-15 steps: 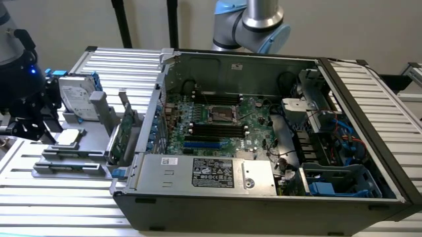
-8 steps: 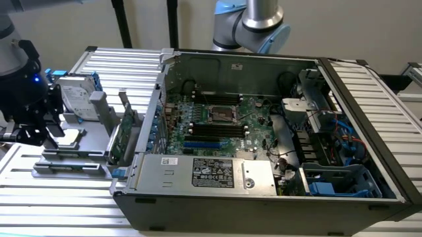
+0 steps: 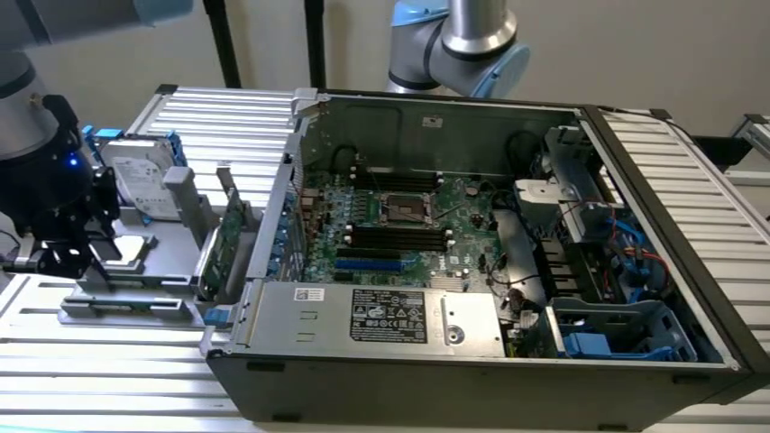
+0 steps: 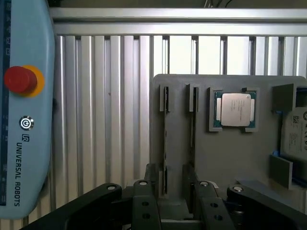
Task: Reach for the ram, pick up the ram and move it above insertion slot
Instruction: 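Pick up the ram and move it above insertion slot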
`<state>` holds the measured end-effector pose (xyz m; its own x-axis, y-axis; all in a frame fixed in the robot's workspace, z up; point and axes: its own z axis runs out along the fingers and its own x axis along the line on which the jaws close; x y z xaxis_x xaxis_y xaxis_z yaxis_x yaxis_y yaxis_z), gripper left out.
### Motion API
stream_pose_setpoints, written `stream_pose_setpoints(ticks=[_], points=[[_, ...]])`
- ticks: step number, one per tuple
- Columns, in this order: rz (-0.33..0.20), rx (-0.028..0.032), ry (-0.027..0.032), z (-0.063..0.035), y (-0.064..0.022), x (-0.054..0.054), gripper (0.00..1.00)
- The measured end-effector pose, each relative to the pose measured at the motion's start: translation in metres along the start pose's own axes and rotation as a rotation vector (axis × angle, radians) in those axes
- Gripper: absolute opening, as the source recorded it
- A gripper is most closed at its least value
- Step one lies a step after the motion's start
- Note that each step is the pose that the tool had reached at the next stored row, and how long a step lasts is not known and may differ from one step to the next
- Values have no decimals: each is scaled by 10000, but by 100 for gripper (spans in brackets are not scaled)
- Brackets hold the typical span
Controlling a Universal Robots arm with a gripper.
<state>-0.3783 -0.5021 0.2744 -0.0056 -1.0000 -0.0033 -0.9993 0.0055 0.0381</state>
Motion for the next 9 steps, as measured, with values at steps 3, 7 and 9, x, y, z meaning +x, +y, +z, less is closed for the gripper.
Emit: stream_pose_setpoints(ticks=[3,7,9], points=[[-7,-1,-11,55,0,13,36],[-19,0,-20,128,-1,28,36],[-25,1,-26,165,-2,35,36]])
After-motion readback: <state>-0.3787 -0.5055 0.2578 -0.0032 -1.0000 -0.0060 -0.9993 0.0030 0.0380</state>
